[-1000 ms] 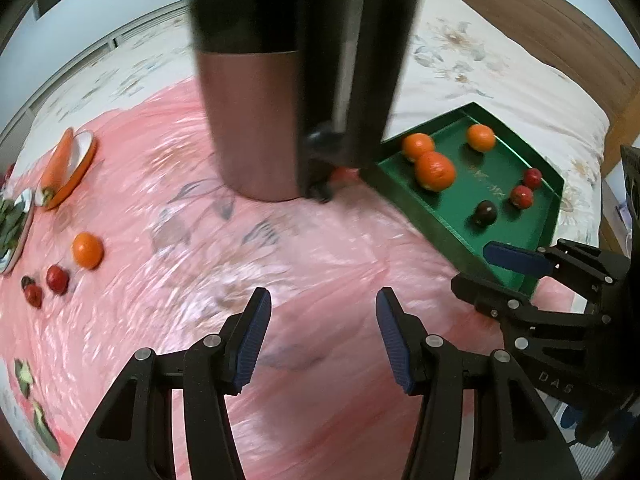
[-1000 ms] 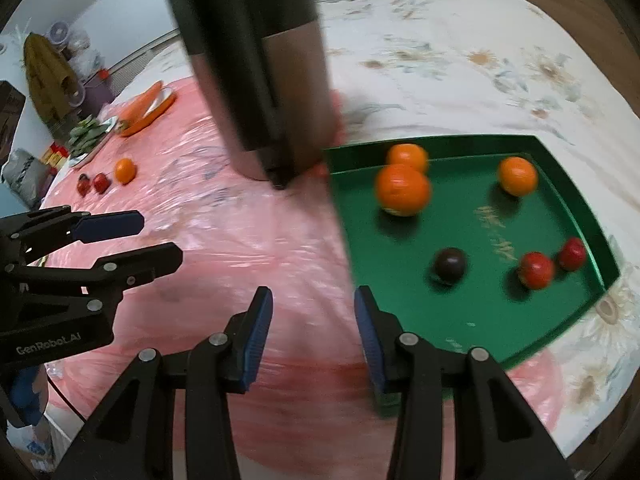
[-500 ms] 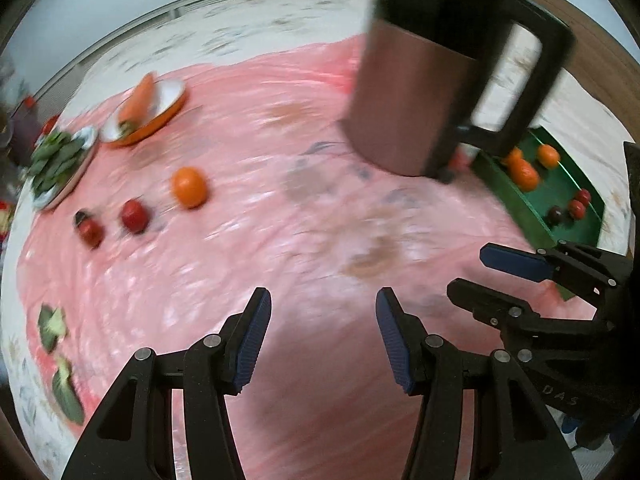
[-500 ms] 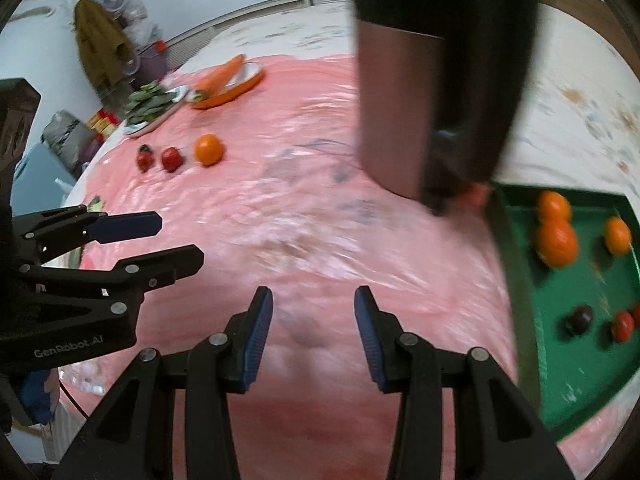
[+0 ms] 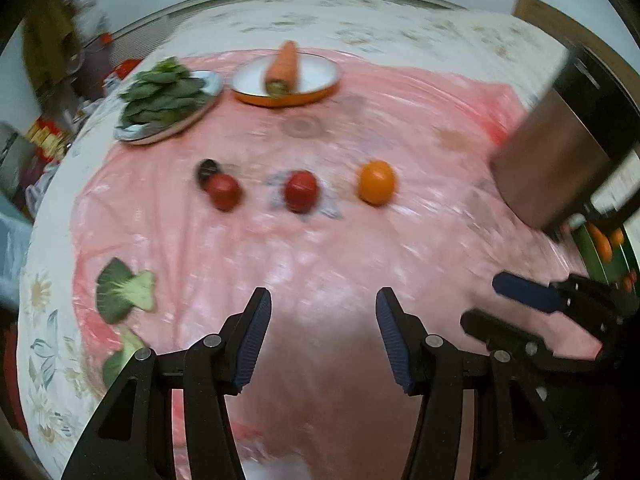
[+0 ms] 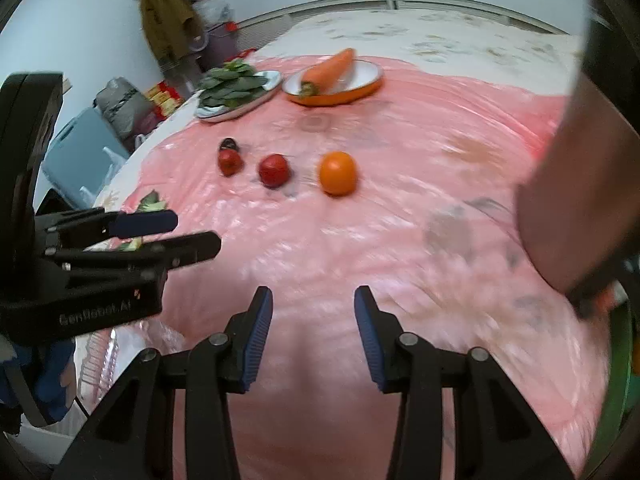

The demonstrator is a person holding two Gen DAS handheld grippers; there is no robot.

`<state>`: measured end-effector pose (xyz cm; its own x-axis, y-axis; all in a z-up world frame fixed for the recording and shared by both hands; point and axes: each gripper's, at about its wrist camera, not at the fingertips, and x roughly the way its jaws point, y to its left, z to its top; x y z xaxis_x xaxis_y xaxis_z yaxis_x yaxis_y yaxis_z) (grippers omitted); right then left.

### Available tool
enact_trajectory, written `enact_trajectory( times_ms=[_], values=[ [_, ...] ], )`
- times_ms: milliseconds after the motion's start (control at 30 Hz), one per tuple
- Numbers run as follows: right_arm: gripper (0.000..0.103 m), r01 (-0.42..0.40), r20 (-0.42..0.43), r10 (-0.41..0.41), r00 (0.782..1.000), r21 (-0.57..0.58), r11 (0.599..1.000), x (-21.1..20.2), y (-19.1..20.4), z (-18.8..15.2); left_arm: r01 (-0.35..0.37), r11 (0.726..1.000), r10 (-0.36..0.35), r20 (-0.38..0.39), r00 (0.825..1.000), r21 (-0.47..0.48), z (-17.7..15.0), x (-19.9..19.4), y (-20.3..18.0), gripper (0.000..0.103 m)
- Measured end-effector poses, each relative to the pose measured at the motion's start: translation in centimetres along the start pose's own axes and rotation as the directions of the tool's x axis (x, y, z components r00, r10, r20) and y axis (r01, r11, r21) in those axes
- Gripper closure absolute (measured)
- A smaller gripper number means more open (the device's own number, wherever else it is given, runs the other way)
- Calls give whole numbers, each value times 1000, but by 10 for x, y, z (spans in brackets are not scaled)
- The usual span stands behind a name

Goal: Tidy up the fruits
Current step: 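Move both grippers back over the remaining fruit on the pink sheet, then grasp a red apple with the left gripper while the right gripper grasps another red apple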

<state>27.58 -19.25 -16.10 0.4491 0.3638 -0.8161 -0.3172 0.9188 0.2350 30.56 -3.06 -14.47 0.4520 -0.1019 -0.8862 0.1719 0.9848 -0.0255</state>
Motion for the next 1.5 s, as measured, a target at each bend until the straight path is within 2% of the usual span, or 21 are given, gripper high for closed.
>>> enact_trajectory(
  times_ms=[100, 200, 333, 567, 767, 967, 1033, 1200, 1333, 1433, 1500],
  values=[
    [26, -20, -2, 20, 1000, -39, 999, 14, 10, 13, -1, 996, 1, -3, 1000, -91, 13, 9, 26, 54],
    [26, -37, 0, 37, 999, -83, 996, 28, 17, 26, 9, 981, -10, -6, 1000, -196, 26, 20, 53, 55],
    [26, -62, 15, 64, 998, -144, 988, 45, 26, 46, 31, 943, -38, -13, 999, -331, 43, 38, 81, 55],
    [26, -81, 27, 88, 996, -198, 977, 78, 34, 77, 33, 894, -60, -47, 997, -447, 54, 68, 99, 55],
    [26, -86, 9, 90, 996, -213, 973, 105, 37, 92, 30, 879, -61, -50, 997, -476, 61, 79, 101, 55],
    [26, -66, -10, 66, 998, -248, 967, 123, 39, 101, 15, 875, -51, -62, 997, -484, 65, 88, 102, 56],
    [26, -55, -22, 51, 998, -253, 966, 130, 38, 102, 6, 876, -44, -69, 997, -482, 65, 93, 101, 62],
    [27, -57, -45, 47, 998, -261, 964, 140, 38, 104, 1, 867, -46, -78, 996, -498, 62, 101, 105, 67],
    [30, -52, -58, 36, 998, -288, 956, 146, 45, 103, 8, 863, -55, -79, 995, -505, 60, 105, 108, 69],
    [41, -54, -59, 38, 998, -293, 955, 146, 46, 103, 8, 862, -55, -79, 995, -507, 59, 107, 109, 72],
    [41, -57, -60, 42, 997, -284, 957, 146, 45, 104, 13, 862, -59, -75, 995, -507, 57, 106, 110, 75]
  ],
)
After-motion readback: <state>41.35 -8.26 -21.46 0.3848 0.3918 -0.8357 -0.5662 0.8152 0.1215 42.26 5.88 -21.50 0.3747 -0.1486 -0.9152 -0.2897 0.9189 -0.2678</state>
